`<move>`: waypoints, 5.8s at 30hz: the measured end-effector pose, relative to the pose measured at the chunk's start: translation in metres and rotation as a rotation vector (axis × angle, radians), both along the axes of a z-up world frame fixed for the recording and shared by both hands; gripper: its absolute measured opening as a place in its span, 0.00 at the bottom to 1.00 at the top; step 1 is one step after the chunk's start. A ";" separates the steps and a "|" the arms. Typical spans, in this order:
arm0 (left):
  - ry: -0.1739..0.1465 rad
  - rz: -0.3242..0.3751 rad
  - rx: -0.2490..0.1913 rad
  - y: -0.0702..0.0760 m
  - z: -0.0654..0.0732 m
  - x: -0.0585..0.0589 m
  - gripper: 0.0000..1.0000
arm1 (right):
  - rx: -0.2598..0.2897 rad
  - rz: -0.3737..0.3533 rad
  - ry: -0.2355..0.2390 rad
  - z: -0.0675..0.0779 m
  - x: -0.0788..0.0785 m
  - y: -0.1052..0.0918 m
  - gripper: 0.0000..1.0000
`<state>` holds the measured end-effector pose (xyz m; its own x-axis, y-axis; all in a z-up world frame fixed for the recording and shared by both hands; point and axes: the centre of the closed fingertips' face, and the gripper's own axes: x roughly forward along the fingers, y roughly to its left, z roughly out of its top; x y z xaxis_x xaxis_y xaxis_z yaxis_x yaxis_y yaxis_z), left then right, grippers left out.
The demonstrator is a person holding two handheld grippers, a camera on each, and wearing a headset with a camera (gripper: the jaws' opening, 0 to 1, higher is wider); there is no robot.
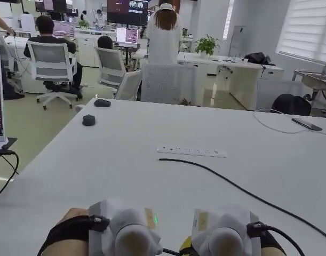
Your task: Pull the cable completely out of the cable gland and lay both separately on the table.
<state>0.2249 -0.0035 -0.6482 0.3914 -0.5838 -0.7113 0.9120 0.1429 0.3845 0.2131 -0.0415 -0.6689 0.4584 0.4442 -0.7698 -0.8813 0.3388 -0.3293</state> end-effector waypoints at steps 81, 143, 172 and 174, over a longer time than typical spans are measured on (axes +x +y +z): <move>-0.056 0.026 -0.131 -0.007 0.029 0.007 0.16 | 0.033 -0.103 -0.026 0.009 0.015 -0.013 0.21; 0.000 0.115 -0.056 0.018 0.010 0.022 0.17 | 0.562 -0.499 0.023 0.093 0.184 -0.045 0.03; 0.132 0.103 -0.099 0.005 0.010 0.017 0.17 | 0.392 -0.578 0.068 0.051 0.174 -0.134 0.12; 0.140 0.085 -0.093 0.003 0.009 0.017 0.17 | 0.397 -0.560 0.070 0.057 0.152 -0.135 0.14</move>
